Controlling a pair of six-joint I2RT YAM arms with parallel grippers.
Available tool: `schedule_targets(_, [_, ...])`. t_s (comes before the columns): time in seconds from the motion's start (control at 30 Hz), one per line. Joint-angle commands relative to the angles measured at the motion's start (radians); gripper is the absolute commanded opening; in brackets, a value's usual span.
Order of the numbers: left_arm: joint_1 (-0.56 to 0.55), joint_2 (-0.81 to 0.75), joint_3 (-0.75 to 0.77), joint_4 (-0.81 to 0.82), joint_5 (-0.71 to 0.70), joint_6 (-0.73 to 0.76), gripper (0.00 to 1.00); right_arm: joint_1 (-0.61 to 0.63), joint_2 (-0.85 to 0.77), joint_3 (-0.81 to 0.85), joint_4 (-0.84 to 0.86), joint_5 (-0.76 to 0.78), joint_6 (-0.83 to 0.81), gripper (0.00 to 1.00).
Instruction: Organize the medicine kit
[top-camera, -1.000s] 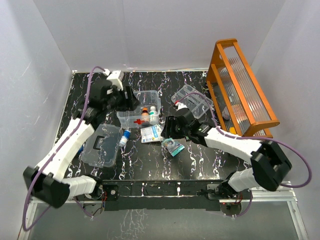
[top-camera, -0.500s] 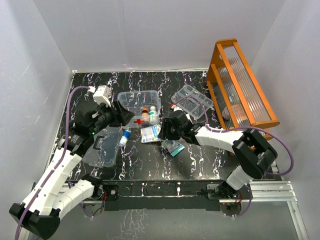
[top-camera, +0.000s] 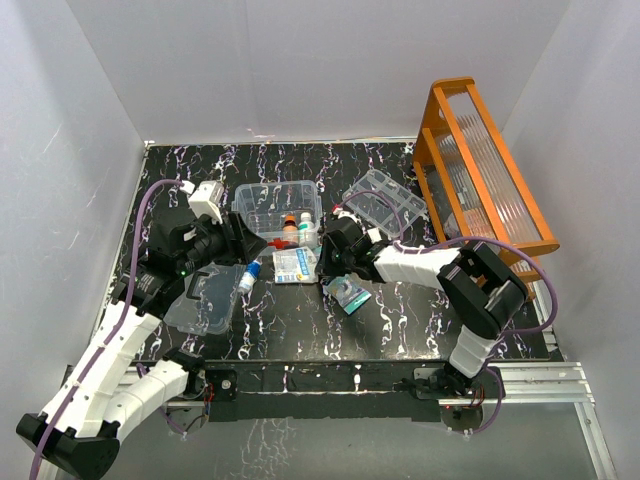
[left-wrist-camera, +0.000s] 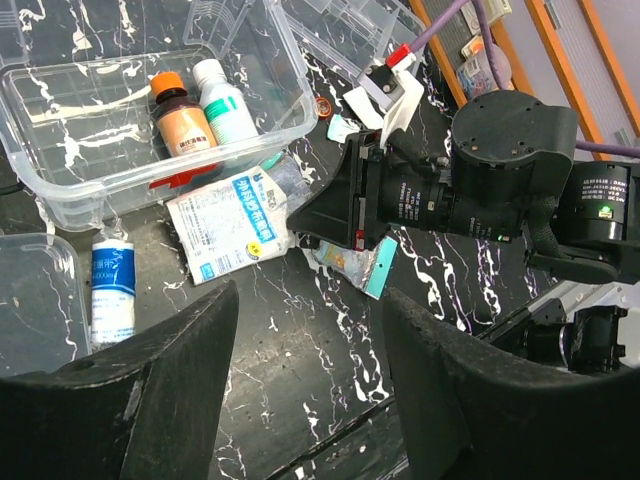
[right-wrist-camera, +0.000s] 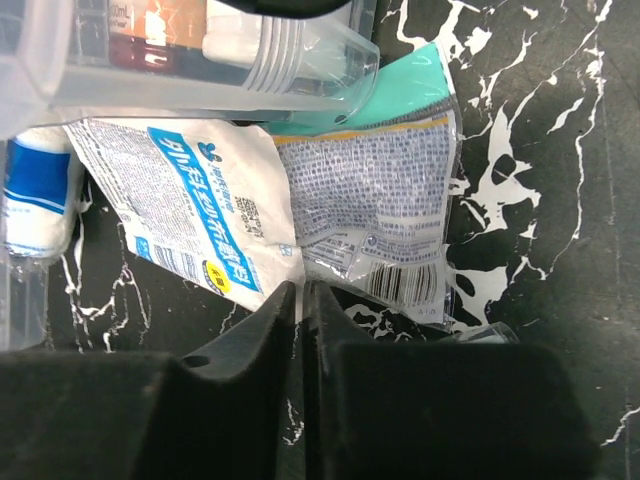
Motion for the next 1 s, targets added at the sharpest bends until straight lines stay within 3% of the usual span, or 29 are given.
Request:
schedule_targets(0.0, [-0.003,-0.023,-0.002,-0.001,0.041,0.043,0.59,0.006,-0.021,0.023,0.064,-0.013,0.056,0.01])
schedule_targets(0.27, [-0.004,-0.048,-0.066,0.049,0.085,0.063,0.61,0.006,-0.111,-0.038,0.079,-0.075,0.126,0.0])
schedule_targets(0.3, [-0.004,-0.046,-0.068,0.05,0.087,0.066,0.61,0.006,-0.113,-0.037,0.072,-0.071,0.13,0.05])
schedule_targets(0.43, [-0.004,-0.041,-0.069,0.033,0.058,0.067,0.61,0.005,-0.092,0.037,-0.013,-0.07,0.122,0.42])
schedule_targets(0.53, [-0.004,-0.042,-0.052,0.012,0.03,0.061,0.61,0.006,-0.065,0.096,-0.091,-0.038,0.135,0.48])
schedule_targets(0.77, [-0.003,-0.05,-0.037,0.016,0.001,0.053,0.62,0.004,0.013,0.141,-0.14,-0.059,0.278,0.46])
schedule_targets(0.9, [-0.005,-0.034,-0.026,0.01,0.007,0.046,0.62,0.009,0.009,0.21,-0.292,0.123,0.295,0.49])
schedule_targets(0.97, [-0.004,-0.027,-0.021,0.002,0.012,0.037,0.61,0.003,-0.036,0.177,-0.217,0.08,0.279,0.52])
